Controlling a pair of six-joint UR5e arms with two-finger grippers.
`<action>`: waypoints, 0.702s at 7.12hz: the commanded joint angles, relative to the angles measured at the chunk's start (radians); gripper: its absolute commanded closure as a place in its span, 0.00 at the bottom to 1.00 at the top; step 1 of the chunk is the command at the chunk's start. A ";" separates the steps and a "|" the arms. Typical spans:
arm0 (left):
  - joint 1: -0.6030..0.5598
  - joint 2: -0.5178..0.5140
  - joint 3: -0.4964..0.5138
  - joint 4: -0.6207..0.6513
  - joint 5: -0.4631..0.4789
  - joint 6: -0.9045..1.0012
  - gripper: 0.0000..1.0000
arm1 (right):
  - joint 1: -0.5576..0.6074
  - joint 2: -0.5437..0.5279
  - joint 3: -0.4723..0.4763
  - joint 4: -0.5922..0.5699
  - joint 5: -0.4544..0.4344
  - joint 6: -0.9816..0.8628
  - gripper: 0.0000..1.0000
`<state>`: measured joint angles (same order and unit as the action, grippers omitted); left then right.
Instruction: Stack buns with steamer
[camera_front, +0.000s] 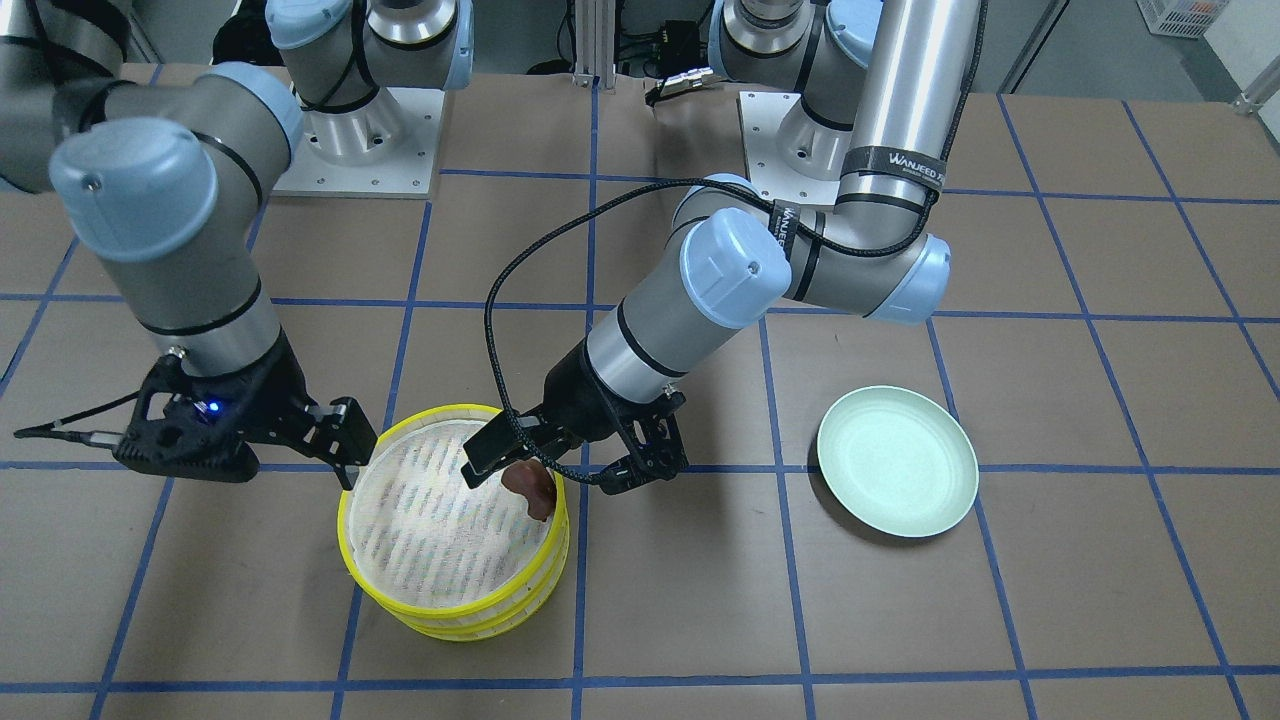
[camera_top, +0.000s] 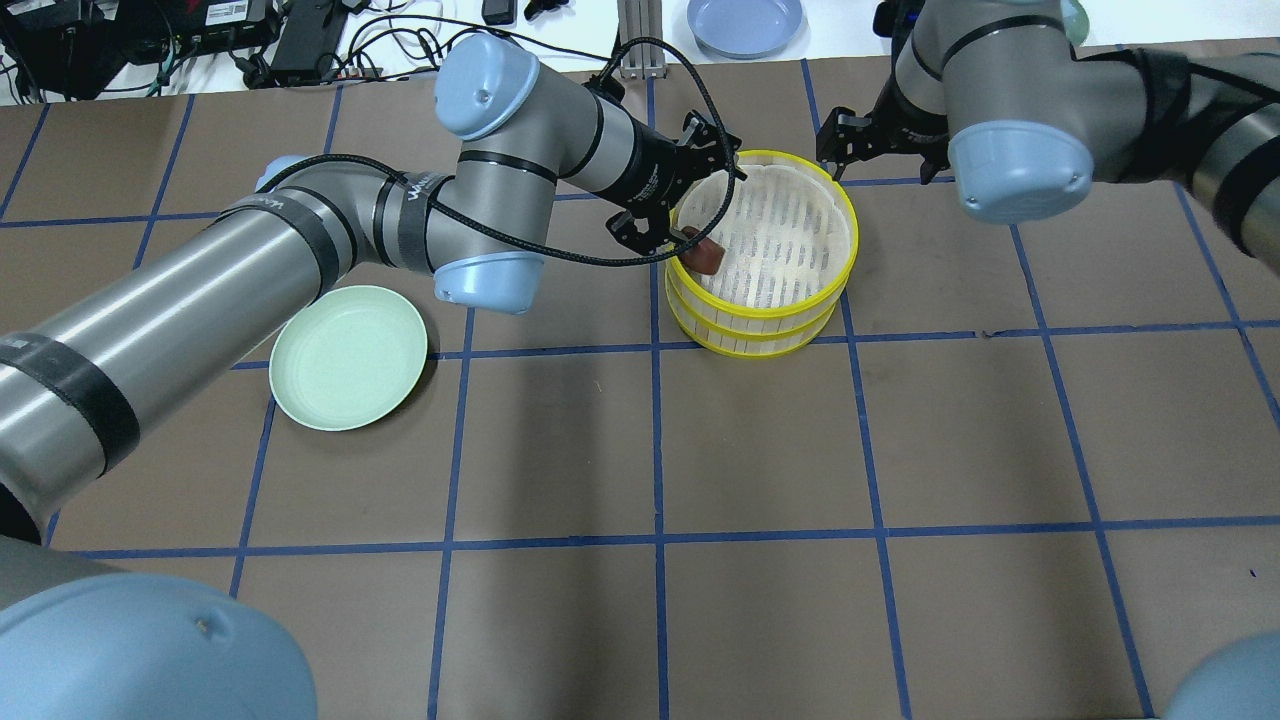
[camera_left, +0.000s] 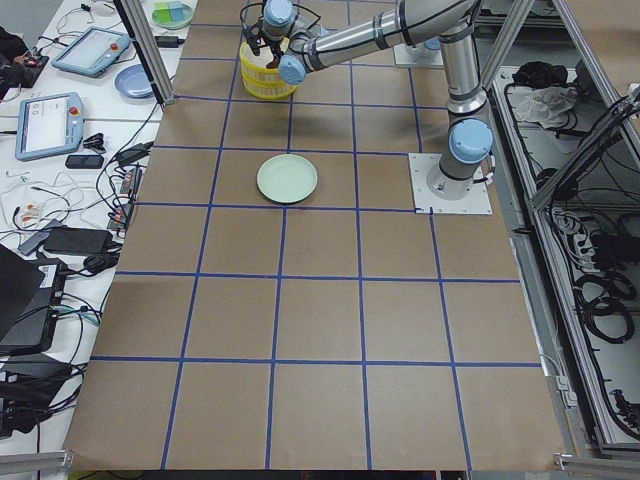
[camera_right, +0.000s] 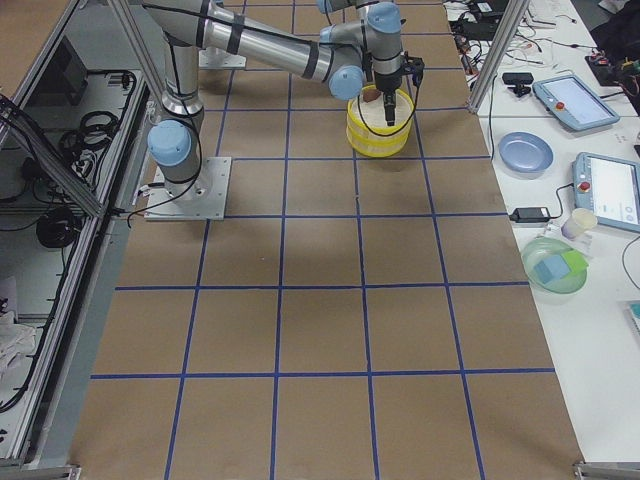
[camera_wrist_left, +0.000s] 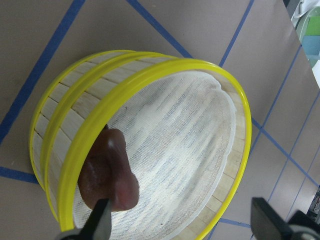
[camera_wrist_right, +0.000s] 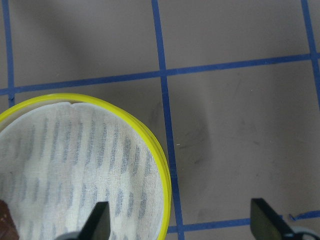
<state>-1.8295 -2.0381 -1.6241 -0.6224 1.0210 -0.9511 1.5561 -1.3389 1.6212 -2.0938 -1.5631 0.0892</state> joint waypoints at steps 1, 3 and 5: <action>0.001 0.018 0.012 -0.003 0.010 0.011 0.01 | -0.002 -0.090 -0.113 0.214 -0.008 0.000 0.00; 0.068 0.068 0.036 -0.138 0.045 0.217 0.01 | 0.010 -0.159 -0.184 0.377 0.005 0.000 0.00; 0.142 0.140 0.084 -0.389 0.138 0.474 0.00 | 0.015 -0.268 -0.182 0.544 0.005 0.000 0.00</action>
<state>-1.7292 -1.9401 -1.5675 -0.8666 1.0915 -0.6340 1.5679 -1.5434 1.4428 -1.6541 -1.5592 0.0890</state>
